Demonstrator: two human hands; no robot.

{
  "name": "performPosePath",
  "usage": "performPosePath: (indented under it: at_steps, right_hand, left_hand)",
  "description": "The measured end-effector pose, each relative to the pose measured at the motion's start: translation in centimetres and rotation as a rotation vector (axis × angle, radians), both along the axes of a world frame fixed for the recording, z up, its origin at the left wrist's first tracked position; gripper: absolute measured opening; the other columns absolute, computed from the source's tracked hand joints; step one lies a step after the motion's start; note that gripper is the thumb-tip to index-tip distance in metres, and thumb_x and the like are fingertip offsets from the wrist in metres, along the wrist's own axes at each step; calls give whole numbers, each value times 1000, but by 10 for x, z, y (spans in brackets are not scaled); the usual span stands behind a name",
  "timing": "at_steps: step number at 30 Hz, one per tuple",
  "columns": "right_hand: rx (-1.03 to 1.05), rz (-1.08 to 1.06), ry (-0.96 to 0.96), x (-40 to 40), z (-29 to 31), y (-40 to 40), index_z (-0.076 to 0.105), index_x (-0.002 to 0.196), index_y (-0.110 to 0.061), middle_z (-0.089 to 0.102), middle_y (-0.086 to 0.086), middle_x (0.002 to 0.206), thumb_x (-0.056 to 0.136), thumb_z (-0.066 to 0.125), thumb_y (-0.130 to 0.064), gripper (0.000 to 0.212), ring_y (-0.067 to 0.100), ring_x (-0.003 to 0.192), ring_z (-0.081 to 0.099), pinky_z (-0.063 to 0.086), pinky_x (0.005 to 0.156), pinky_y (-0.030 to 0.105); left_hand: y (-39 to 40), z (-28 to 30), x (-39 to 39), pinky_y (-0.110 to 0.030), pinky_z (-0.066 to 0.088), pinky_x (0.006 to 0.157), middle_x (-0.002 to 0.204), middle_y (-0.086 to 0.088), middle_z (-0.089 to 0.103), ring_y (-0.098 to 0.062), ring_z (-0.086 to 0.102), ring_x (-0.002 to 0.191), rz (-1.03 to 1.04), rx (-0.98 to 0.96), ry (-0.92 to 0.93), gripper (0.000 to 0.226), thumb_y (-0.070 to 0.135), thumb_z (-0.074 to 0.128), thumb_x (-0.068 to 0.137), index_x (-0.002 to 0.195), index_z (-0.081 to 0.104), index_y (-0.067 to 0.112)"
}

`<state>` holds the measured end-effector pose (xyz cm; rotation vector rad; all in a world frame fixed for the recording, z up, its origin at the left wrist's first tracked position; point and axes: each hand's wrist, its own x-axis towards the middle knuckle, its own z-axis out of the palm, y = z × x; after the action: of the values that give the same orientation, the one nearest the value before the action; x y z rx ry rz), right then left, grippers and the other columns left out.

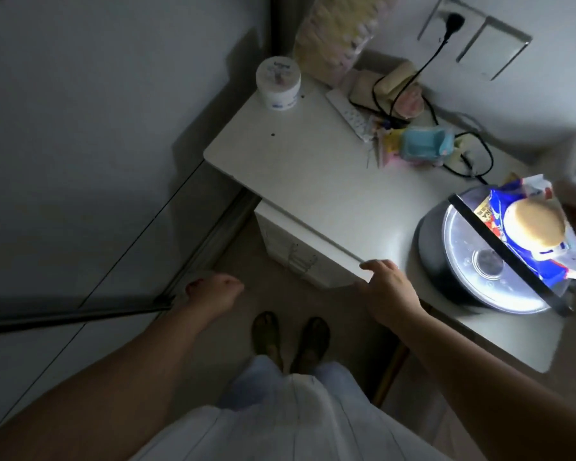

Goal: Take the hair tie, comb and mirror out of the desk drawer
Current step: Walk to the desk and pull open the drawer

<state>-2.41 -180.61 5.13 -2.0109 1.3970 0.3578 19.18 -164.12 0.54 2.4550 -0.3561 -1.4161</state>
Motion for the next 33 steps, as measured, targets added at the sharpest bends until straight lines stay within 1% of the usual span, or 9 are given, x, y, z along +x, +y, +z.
performPosePath:
  at_steps: [4, 9, 12, 16, 20, 23, 28, 29, 33]
  right_hand:
    - [-74, 207, 7, 30, -19, -27, 32, 145, -18, 22, 3, 157, 92, 51, -29, 58, 23, 144, 18, 20, 116, 36]
    - [-76, 315, 20, 49, -50, -43, 15, 150, -23, -1, 0, 161, 94, 46, -29, 65, 20, 148, -7, 5, 119, 36]
    - [-79, 384, 16, 45, -62, -45, 12, 151, -21, -3, 1, 161, 93, 45, -21, 67, 21, 148, -9, 1, 119, 34]
    - [-52, 386, -12, 43, -68, -49, 9, 151, -25, -7, -3, 160, 93, 42, -15, 67, 18, 147, -12, -3, 117, 29]
    - [-37, 386, -24, 41, -71, -50, 6, 151, -26, -11, -4, 160, 93, 42, -13, 69, 16, 146, -16, -10, 111, 26]
    - [-25, 389, -20, 41, -72, -51, 4, 151, -26, -12, -4, 160, 93, 42, -14, 70, 16, 146, -18, -9, 114, 28]
    - [-14, 391, -18, 41, -72, -51, 3, 151, -26, -13, -2, 160, 93, 44, -16, 72, 17, 146, -18, -9, 114, 28]
    - [-16, 390, -22, 41, -72, -50, 3, 151, -26, -12, -2, 160, 92, 45, -16, 72, 17, 146, -18, -9, 115, 29]
    - [-25, 363, -28, 42, -72, -48, 5, 151, -25, -11, -2, 160, 90, 44, -13, 73, 17, 146, -17, -10, 113, 28]
  left_hand:
    - [-47, -10, -10, -28, 38, 71, 65, -5, 57, -21, 54, 71, 237, -74, 81, 35, 18, 49, 91, 55, 53, 19]
    - [-89, -40, -23, -28, 40, 64, 73, -5, 55, -18, 52, 64, 534, -103, 231, 24, 18, 44, 93, 77, 58, 9]
    - [-106, -57, -31, -31, 46, 67, 100, -10, 57, -19, 56, 75, 701, -110, 326, 30, 23, 42, 95, 116, 57, 7]
    - [-129, -71, -42, -39, 45, 95, 116, -12, 58, -28, 57, 114, 853, -125, 454, 41, 23, 36, 96, 130, 51, 6]
    - [-143, -81, -47, -32, 46, 88, 98, -7, 62, -18, 59, 77, 984, -186, 501, 34, 20, 34, 95, 114, 61, 11]
    - [-143, -89, -45, -30, 50, 77, 82, -4, 58, -15, 55, 71, 1070, -196, 502, 28, 20, 34, 96, 87, 59, 14]
    - [-140, -83, -51, -31, 45, 82, 124, -16, 63, -28, 61, 109, 1088, -264, 514, 51, 38, 26, 100, 130, 52, 6]
    - [-139, -83, -51, -29, 46, 79, 124, -17, 63, -27, 63, 103, 1082, -280, 517, 52, 40, 26, 99, 129, 52, 5]
    - [-125, -87, -49, -27, 45, 69, 77, -5, 57, -16, 54, 71, 1051, -309, 516, 44, 44, 34, 96, 93, 60, 9]
